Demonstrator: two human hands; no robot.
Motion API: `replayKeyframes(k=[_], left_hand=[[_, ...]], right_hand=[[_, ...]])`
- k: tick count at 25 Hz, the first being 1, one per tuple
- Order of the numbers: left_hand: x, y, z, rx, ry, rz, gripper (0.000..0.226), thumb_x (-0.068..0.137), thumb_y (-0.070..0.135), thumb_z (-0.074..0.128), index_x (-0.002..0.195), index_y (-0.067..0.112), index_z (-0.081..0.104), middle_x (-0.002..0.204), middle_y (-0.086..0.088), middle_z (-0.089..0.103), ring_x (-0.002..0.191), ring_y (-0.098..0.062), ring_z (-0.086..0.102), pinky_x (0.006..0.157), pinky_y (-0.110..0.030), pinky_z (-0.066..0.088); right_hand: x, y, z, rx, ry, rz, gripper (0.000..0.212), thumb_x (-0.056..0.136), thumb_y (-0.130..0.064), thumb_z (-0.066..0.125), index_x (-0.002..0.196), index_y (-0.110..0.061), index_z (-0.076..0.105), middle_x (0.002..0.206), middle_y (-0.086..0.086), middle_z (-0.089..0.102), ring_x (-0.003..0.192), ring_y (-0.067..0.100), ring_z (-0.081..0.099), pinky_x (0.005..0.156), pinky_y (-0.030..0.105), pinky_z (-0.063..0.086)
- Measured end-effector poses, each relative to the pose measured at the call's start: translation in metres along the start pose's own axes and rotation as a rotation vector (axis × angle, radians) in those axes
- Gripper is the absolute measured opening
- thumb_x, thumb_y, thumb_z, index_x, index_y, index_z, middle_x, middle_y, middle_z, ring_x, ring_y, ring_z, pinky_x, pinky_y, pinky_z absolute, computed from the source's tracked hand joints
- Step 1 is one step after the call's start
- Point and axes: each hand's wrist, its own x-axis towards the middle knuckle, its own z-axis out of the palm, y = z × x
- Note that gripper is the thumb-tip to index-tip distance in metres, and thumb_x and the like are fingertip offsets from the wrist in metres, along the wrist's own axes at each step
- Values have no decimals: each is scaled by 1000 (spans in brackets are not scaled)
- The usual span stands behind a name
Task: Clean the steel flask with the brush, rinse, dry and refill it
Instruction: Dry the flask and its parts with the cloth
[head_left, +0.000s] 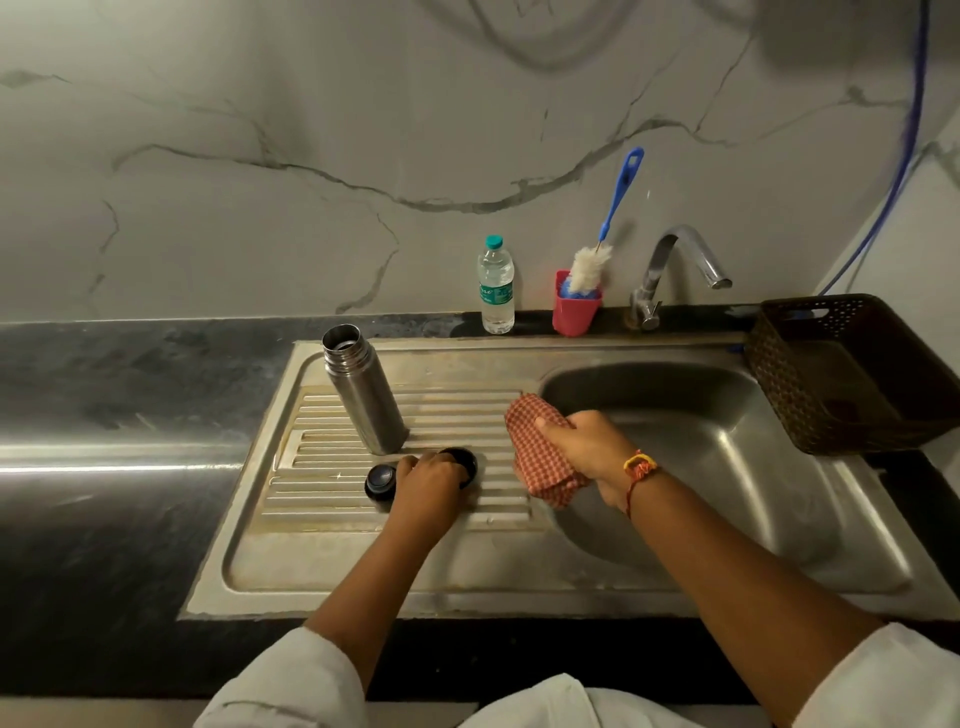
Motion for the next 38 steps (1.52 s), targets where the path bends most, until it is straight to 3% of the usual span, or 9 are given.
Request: replayKeyframes(k=[4,8,11,14,18,21,25,33,38], left_hand=[[3,21,-20,-910,108,-255,21,105,32,55,99,15,67,84,0,67,83,-19,63,81,-35,43],[9,75,-52,-1761,32,-328,25,106,26,53,111,8,69,112,-15,75,108,-26,67,101,-36,48],[15,116,-71,-1805,9,-194,24,104,15,52,115,4,70,111,-16,75,106,-26,68,96,-34,51],[20,141,-85,-1800,39,-99,27,102,6,50,120,2,70,114,-19,74,108,-26,68,99,-35,53],[18,160,-97,-1980,32,-100,30,100,1,50,125,1,68,117,-22,73,110,-28,71,90,-33,57],[14,168,-103,-1888,49,-1,29,103,2,49,126,0,66,116,-21,73,107,-25,71,86,-26,57],[8,181,-108,-1783,31,54,29,105,4,47,129,1,64,119,-17,73,113,-26,69,92,-28,56],[12,177,-140,-2426,50,-224,30,103,16,42,99,1,68,83,-10,73,76,-14,71,78,-25,57],[6,188,-144,-2477,16,-216,45,103,40,53,114,3,76,108,-15,75,103,-22,73,102,-34,54]], right_hand=[[-1,-1,-21,32,19,-21,30,94,-42,63,96,-13,67,93,6,75,85,21,72,85,43,59],[-9,-28,-47,-391,211,-365,26,101,-34,53,117,-15,51,103,6,68,81,18,66,63,29,53],[-5,-42,-63,-730,168,-634,44,100,-17,48,143,-24,43,134,5,60,119,26,60,90,36,53],[-8,-44,-80,-790,-35,-652,60,98,-11,44,155,-24,31,163,-1,23,150,19,22,119,32,22],[-19,-20,-94,-829,24,-765,50,103,-34,40,153,-34,34,165,-7,16,144,24,23,117,38,25],[-10,-27,-102,-616,93,-730,39,102,-43,41,140,-41,52,152,-9,43,127,17,41,106,33,37],[-3,-64,-118,-41,-222,-367,31,101,-38,46,119,-27,69,111,-5,70,103,14,66,89,30,52],[-5,-13,-80,-480,320,-1126,45,103,-35,42,147,-30,44,155,3,34,143,21,34,116,37,35],[-26,-16,-54,181,222,-992,45,104,-30,39,148,-37,37,158,0,31,142,13,39,112,30,41]])
